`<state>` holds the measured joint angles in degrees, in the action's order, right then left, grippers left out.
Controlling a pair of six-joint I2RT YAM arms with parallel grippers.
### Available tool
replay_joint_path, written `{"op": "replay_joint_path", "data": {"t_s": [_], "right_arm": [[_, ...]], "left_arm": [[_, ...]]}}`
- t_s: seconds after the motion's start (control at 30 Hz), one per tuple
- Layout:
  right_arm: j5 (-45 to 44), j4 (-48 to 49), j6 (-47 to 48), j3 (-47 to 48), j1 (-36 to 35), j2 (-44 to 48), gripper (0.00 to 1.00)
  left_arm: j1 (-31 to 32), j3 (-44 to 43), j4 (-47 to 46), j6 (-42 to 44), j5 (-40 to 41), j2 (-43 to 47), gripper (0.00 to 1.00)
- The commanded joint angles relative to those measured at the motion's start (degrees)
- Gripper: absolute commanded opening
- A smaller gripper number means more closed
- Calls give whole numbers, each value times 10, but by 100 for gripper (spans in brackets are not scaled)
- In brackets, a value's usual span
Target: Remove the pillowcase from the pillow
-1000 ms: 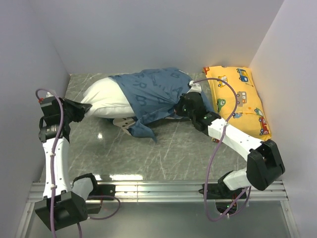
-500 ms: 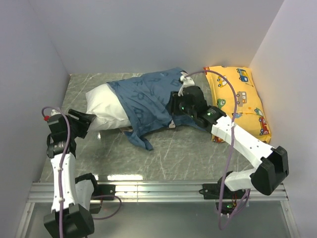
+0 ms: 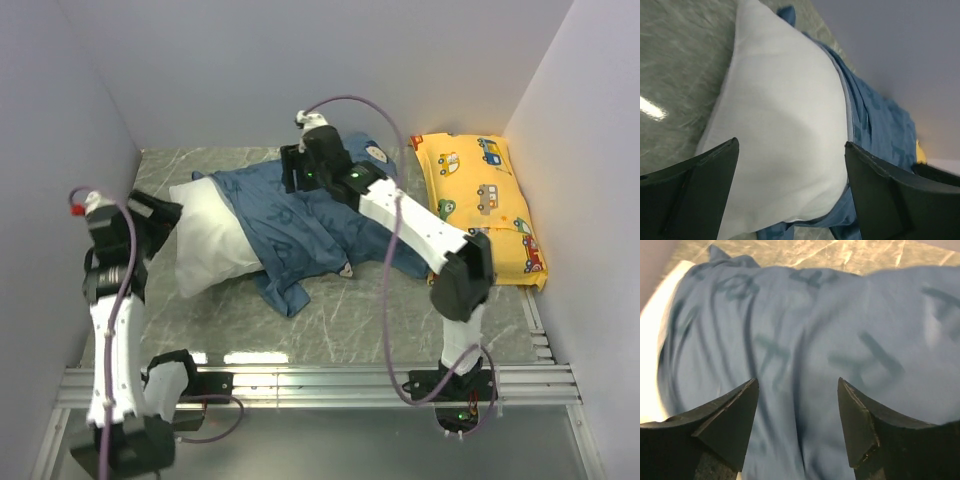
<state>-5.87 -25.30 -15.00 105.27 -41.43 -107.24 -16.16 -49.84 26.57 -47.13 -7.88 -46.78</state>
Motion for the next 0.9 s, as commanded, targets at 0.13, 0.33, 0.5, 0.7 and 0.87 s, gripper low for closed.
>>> {"op": "replay_joint_path", "data": {"t_s": [0.13,0.33,0.5,0.7,0.87], "right_arm": [[-43,-89,17,187,-30,-150,71],[-41,-27,-16,62,-22,-109,26],[8,-1,-51,13,-3,-83,0],[2,-12,-49,3,24,-48,0],[4,-23,-68,-16,92,-6,0]], "left_arm": [[147,-40,-42,12,42,-160,92],[149,23,-75,-14,37,-163,88],[149,42,-106,-20,22,-192,62],[147,60,-127,-24,15,-243,0],[104,85,-122,-34,31,-223,0]]}}
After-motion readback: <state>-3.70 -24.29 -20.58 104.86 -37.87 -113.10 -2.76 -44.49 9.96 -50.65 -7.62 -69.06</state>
